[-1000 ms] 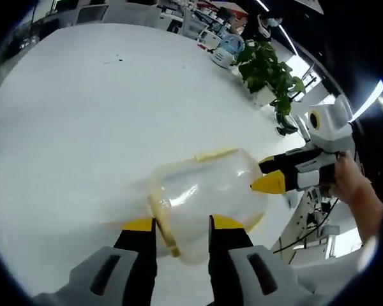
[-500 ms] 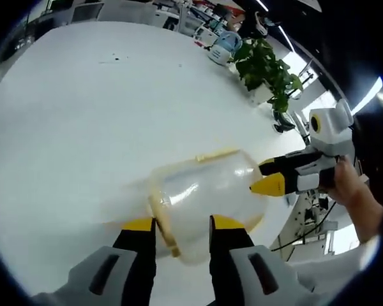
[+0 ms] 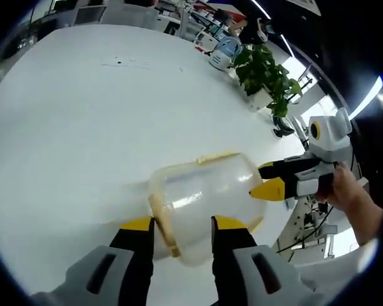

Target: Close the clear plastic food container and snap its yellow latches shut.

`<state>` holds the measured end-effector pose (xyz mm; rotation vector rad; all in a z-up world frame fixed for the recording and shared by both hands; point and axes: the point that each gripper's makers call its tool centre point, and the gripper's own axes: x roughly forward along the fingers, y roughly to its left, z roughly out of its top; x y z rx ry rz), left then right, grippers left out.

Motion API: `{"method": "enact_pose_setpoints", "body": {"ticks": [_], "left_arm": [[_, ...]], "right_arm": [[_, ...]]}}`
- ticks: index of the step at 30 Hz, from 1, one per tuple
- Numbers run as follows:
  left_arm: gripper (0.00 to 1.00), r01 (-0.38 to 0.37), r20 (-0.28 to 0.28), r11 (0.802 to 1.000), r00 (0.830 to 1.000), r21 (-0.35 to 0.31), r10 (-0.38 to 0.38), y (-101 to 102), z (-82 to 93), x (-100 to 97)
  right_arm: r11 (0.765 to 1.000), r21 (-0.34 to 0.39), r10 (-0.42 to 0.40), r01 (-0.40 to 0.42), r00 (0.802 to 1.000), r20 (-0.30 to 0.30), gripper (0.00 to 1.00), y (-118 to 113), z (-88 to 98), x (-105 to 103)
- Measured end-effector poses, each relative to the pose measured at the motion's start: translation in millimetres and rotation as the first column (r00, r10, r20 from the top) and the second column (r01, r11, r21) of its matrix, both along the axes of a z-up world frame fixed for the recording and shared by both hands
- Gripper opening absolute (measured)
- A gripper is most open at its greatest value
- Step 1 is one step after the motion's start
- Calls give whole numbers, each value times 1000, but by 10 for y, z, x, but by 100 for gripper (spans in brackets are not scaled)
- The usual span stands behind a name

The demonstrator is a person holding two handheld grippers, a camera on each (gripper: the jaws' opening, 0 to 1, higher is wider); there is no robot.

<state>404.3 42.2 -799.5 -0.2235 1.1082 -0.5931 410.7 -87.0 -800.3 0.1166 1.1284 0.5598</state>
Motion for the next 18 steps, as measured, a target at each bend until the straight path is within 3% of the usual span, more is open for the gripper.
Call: {"method": "enact_pose_setpoints", "body": {"ticks": [11, 18], "left_arm": [[37, 30, 22, 1000, 999, -6, -30, -6, 6, -14], [38, 61, 55, 998, 997, 6, -61, -1, 75, 32]], "right_arm": [[997, -26, 75, -74, 997, 32, 42, 7, 25, -12], [985, -86, 155, -150, 986, 64, 42, -17, 58, -11]]}}
